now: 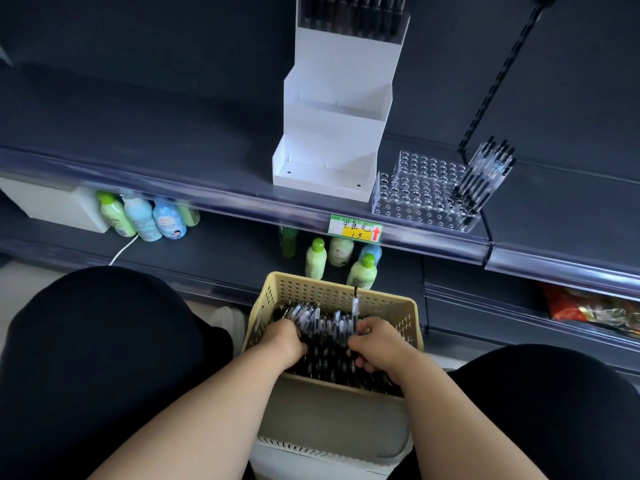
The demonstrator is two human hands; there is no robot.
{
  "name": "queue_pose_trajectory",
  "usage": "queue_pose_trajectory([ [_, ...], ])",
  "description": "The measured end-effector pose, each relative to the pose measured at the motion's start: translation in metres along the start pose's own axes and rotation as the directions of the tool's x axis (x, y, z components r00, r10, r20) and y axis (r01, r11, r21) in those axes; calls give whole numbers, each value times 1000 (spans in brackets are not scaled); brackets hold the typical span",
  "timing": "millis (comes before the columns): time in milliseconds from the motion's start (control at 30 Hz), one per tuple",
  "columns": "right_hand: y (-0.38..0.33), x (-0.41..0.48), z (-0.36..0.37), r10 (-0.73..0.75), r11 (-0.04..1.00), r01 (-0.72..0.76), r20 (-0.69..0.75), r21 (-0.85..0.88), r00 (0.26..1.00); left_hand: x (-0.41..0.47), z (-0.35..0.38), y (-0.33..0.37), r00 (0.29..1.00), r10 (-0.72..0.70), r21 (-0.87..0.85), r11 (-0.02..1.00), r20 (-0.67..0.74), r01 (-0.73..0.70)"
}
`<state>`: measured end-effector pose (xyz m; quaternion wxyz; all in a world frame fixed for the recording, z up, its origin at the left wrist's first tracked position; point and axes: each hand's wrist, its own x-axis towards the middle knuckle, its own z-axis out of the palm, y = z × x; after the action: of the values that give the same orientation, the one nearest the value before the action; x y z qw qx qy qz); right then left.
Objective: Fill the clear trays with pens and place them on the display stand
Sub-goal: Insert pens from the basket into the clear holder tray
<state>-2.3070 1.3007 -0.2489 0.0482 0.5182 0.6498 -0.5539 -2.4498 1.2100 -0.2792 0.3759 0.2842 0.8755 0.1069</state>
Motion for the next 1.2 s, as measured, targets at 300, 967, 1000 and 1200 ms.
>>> queue_pose_trajectory([
  [300, -3, 2, 0, -73, 991, 58, -130, -119, 989, -16, -37, 9, 994, 59, 112, 993, -93, -49],
  [967, -29, -7, -3, -327, 902, 390, -298, 185, 897, -50, -47, 26, 870, 452, -572, 773, 195, -274],
  [1000, -32, -9, -5, -339, 893, 406, -302, 194, 891, -49, -46, 29, 854, 477, -588, 758, 206, -282],
  [1200, -53, -14, -34, -349, 886, 445, -439, 135, 828, -39, -49, 50, 869, 487, -678, 667, 84, -308],
])
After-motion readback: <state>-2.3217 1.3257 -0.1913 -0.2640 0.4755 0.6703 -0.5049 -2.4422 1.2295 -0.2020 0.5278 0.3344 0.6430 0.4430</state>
